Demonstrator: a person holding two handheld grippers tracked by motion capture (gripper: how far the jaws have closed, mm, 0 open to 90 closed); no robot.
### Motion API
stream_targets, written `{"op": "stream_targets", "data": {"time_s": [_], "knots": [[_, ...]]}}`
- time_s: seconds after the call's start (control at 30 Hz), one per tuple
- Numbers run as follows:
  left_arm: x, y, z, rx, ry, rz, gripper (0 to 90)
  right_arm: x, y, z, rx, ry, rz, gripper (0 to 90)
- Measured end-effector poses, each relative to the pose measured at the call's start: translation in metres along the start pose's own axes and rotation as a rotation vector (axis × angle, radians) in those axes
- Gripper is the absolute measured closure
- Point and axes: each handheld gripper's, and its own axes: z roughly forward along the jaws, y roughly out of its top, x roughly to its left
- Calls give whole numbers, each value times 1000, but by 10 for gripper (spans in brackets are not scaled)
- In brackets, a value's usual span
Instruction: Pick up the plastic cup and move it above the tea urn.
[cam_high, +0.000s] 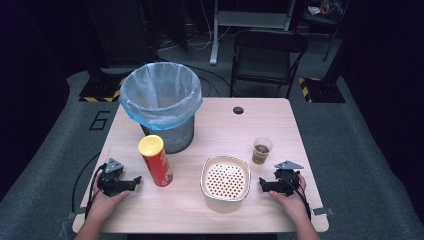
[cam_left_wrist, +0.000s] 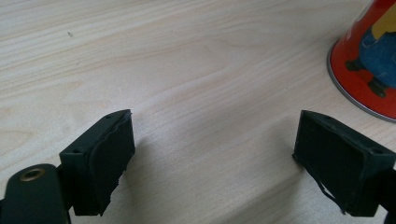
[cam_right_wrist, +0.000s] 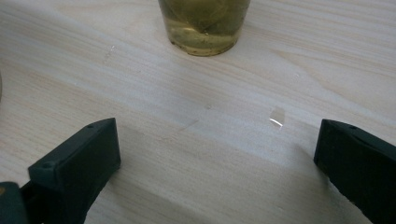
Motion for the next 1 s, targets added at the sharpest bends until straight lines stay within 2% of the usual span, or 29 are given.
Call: {"op": "stream_targets", "data": {"time_s": [0.17, 0.27, 0.33, 0.43, 0.5, 0.53, 0.57, 0.63, 0.7, 0.73, 0.83, 0.9, 1.0], "knots": [[0, -1, -1, -7, 7, 1, 123, 1, 0, -1, 3, -3, 5, 39], [0, -1, -1, -6, 9, 1, 123, 3, 1, -7, -10, -12, 20, 233], [0, -1, -1, -6, 12, 4, 123, 2, 0, -10, -11, 0, 2, 291], [0, 0, -1, 2, 8, 1, 123, 3, 0, -12, -9, 6, 5, 381], [0, 0, -1, 3, 8, 2, 123, 5, 1, -14, -9, 33, 20, 404], [0, 0, -1, 2, 7, 0, 123, 5, 2, -14, -7, 30, 2, 411], [0, -1, -1, -8, 13, -2, 123, 7, 4, -15, -5, 24, 7, 412], [0, -1, -1, -5, 13, 1, 123, 8, 7, -18, -25, 28, -3, 423], [-1, -1, -1, -8, 17, -2, 123, 10, 10, -23, -41, 28, 4, 427], [-1, -1, -1, -10, 22, -4, 123, 12, 11, -26, -44, 38, 24, 427], [-1, -1, -2, 3, 18, -7, 123, 16, 15, -35, -69, 44, 27, 431], [-2, -1, -2, 1, 20, -12, 123, 21, 26, -53, -97, 58, -5, 517], [-2, -1, -1, -2, 21, -14, 123, 25, 40, -68, -105, 108, -20, 553]]}}
